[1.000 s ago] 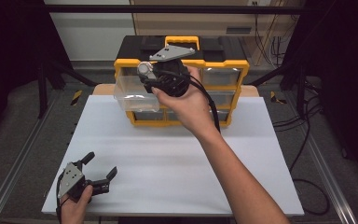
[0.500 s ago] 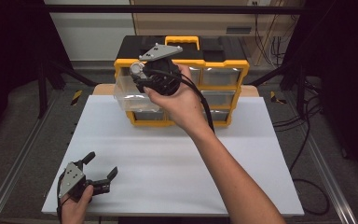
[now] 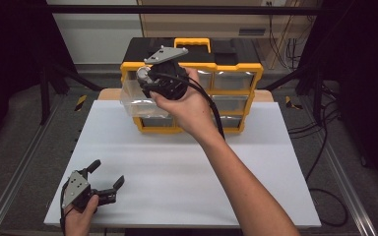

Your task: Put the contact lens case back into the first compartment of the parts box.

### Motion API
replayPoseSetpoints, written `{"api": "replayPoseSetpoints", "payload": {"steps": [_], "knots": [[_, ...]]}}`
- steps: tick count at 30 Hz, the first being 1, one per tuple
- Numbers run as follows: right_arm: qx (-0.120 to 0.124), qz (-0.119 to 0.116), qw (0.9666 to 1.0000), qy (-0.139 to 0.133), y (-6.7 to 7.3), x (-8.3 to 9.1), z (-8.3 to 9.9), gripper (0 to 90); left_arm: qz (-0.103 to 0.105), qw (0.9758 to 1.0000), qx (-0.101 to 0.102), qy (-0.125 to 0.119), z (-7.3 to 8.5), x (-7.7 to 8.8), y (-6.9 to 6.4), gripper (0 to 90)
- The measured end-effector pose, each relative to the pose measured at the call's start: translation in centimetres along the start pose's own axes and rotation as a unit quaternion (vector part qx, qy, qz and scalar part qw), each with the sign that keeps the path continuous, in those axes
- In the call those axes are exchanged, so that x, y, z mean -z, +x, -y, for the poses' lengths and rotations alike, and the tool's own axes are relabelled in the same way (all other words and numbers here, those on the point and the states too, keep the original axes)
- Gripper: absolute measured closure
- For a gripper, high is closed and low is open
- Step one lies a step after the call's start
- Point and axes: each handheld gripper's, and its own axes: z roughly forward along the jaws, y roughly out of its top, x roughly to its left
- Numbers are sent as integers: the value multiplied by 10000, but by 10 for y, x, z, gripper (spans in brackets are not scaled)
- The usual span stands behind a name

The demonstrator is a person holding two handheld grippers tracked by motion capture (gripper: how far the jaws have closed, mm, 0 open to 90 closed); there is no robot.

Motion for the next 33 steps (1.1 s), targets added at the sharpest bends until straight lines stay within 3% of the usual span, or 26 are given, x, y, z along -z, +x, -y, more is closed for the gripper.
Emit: {"api": "replayPoseSetpoints", "payload": {"steps": [27,33], "knots": [[24,-74,9996,286,4,-9,1,488,0,10000,-28,13,-1,-1,0,4],[-78,-79,9997,233,5,-9,1,388,-1,10000,-34,16,-1,-1,1,4]]}}
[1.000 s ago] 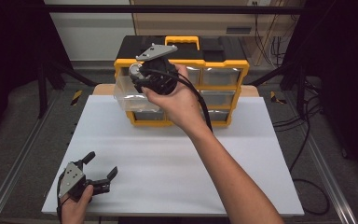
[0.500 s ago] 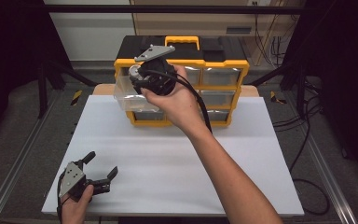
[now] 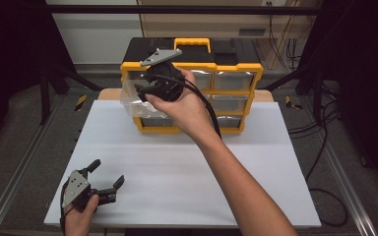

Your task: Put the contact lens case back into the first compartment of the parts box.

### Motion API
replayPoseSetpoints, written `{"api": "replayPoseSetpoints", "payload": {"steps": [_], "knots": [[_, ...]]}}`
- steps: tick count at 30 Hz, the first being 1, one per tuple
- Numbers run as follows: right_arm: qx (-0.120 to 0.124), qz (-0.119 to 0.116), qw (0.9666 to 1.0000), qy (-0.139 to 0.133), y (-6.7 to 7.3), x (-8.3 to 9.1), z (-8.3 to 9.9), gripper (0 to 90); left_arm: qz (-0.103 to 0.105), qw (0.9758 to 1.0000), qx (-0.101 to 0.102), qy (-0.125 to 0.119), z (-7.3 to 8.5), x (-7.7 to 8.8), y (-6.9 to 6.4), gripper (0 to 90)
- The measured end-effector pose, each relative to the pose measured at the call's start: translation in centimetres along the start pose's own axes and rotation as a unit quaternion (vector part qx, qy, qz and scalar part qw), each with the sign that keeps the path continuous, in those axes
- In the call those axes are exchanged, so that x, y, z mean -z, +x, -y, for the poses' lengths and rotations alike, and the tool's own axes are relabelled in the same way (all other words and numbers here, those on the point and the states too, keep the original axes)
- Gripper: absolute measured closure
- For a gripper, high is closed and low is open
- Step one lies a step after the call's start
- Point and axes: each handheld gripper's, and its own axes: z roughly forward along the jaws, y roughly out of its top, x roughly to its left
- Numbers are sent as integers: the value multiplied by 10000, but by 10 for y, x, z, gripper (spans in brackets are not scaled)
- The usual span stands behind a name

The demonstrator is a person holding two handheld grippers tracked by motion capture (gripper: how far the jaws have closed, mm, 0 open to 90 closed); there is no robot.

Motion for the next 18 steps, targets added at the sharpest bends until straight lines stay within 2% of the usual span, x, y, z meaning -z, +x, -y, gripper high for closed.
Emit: {"api": "replayPoseSetpoints", "payload": {"steps": [4,9,12,18], "knots": [[-72,4,10000,-60,-2,3,0,336,-4,10000,-2,1,0,0,0,4],[-125,57,9997,-208,-3,7,1,155,-13,10000,1,3,0,0,1,4],[-116,138,9992,-344,-4,9,3,79,-15,10000,-14,9,0,0,0,4],[-171,240,9981,-548,-10,17,6,49,-12,10000,-28,24,0,0,0,4]]}}
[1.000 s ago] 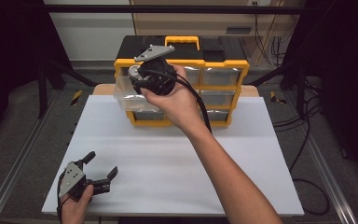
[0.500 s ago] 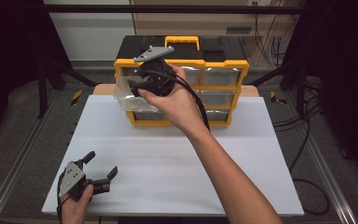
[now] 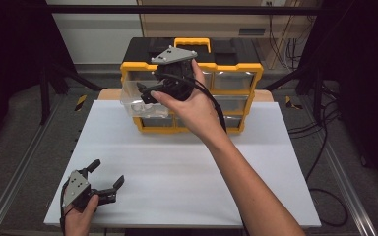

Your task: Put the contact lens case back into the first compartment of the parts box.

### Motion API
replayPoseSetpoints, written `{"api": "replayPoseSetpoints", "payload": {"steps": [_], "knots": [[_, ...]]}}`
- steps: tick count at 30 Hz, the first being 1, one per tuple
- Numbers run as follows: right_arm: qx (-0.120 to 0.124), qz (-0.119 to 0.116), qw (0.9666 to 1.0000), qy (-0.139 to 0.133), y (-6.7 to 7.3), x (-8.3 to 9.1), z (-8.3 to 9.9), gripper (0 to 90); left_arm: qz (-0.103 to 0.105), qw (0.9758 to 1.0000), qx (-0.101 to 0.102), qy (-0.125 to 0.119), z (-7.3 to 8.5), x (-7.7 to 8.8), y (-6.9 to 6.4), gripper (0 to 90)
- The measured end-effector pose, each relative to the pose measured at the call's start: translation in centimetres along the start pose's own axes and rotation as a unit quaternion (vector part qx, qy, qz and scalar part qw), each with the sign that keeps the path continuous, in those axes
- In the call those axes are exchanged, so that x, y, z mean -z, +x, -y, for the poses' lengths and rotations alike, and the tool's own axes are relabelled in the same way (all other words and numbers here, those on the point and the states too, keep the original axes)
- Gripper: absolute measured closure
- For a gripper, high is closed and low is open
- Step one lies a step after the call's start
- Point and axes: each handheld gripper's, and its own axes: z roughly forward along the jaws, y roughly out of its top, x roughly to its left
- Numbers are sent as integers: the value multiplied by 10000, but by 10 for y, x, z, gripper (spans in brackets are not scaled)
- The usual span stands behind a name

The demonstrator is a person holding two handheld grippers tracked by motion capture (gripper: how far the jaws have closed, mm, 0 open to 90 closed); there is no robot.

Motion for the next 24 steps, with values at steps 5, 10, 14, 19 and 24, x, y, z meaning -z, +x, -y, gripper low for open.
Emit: {"api": "replayPoseSetpoints", "payload": {"steps": [5,10,14,19,24], "knots": [[-5,-18,10000,-96,-8,8,1,48,2,10000,-1,4,0,0,0,4],[-11,10,9998,-196,-17,19,3,50,4,10000,1,0,0,0,0,4],[-22,54,9997,-248,-25,29,7,47,1,10000,-9,10,0,0,0,4],[-82,79,9993,-366,-36,43,15,41,11,10000,-22,28,0,-1,-1,4],[-133,119,9989,-434,-46,56,23,39,16,10000,-55,46,0,-1,-2,4]]}}
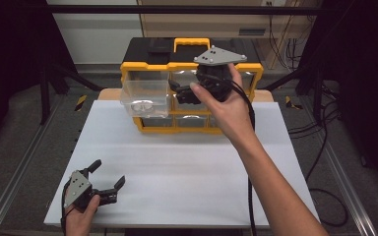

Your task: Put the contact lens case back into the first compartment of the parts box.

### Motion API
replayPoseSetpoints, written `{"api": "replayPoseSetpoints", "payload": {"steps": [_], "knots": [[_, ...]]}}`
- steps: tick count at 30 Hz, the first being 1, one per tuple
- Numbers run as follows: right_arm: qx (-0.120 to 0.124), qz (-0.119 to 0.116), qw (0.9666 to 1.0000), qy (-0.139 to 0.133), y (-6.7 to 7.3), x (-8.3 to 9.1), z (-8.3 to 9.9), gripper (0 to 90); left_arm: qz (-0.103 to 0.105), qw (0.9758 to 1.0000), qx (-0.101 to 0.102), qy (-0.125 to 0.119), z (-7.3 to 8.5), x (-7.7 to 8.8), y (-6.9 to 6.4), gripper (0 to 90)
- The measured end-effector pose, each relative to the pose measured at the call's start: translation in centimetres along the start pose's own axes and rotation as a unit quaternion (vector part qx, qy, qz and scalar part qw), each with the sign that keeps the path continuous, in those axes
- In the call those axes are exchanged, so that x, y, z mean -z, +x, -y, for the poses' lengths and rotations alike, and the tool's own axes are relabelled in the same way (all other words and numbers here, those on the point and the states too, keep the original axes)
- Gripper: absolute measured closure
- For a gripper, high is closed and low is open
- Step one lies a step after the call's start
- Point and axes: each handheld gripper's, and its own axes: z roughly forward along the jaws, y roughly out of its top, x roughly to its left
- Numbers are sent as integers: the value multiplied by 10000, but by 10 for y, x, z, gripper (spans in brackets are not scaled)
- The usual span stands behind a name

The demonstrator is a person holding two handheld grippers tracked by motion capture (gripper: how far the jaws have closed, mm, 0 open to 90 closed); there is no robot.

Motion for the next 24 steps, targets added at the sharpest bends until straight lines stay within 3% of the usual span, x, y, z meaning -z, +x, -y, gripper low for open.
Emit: {"api": "replayPoseSetpoints", "payload": {"steps": [24], "knots": [[-159,205,9996,-97,-28,44,18,31,12,10000,-28,25,0,-1,-2,4]]}}
